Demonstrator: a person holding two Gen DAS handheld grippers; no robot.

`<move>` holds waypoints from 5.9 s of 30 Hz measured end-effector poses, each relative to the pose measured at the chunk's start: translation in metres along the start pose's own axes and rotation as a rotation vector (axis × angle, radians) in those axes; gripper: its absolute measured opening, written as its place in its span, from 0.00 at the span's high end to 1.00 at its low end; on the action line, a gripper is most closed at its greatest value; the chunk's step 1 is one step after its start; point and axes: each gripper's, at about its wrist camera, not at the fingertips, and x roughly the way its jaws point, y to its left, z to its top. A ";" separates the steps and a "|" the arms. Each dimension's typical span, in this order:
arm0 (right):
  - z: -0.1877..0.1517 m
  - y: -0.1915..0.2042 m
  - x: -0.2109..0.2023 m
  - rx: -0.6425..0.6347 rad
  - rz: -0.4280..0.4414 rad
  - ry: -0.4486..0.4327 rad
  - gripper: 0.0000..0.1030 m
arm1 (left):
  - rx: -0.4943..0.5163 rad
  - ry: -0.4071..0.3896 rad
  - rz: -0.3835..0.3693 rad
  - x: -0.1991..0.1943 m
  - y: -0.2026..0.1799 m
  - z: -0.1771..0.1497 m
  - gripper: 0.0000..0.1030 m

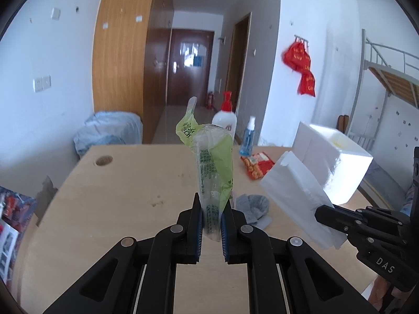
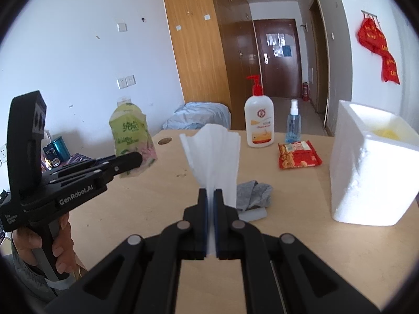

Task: Organize soft objects
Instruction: 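Carry the tissue and green tissue pack over the white foam box with both grippers, then open both grippers to drop the tissue and tissue pack into the box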

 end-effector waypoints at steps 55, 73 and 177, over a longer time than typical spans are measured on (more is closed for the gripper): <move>-0.042 -0.069 -0.149 0.169 -0.390 -0.256 0.94 | 0.227 -0.083 -0.393 -0.025 -0.163 0.003 0.88; -0.045 -0.083 -0.165 0.214 -0.484 -0.275 0.94 | 0.275 -0.081 -0.468 -0.016 -0.204 0.010 0.88; 0.063 -0.197 -0.074 0.239 -0.371 -0.223 0.64 | 0.206 0.056 -0.449 0.153 -0.252 0.117 0.88</move>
